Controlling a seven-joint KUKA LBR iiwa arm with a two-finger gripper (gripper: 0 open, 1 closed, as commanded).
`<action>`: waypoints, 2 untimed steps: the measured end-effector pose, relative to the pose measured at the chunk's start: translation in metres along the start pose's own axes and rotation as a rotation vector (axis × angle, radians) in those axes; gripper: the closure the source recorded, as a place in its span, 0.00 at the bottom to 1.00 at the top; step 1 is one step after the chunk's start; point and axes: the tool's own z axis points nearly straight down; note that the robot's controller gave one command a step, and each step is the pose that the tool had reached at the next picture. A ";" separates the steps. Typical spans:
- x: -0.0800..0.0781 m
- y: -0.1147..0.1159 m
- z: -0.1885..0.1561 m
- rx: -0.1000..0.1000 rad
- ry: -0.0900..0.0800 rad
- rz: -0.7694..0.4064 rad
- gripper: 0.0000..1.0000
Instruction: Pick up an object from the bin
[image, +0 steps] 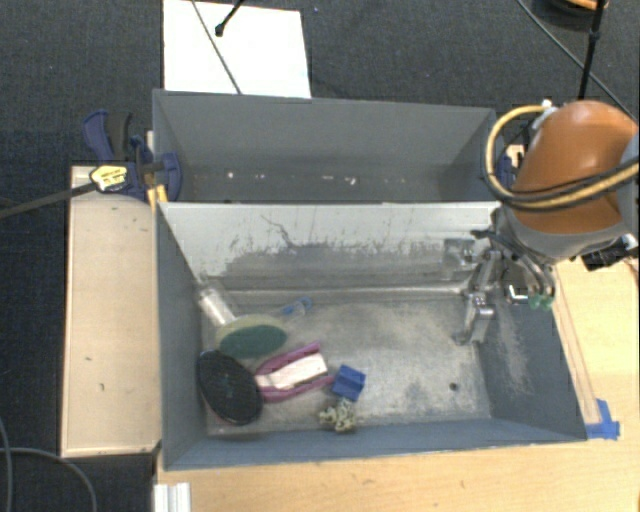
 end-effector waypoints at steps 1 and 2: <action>0.009 0.057 -0.001 -0.001 -0.005 -0.216 0.00; 0.052 0.100 0.014 -0.001 -0.002 -0.262 0.00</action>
Offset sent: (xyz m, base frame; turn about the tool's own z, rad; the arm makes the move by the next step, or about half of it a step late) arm -0.0095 0.0548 0.0009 -0.2155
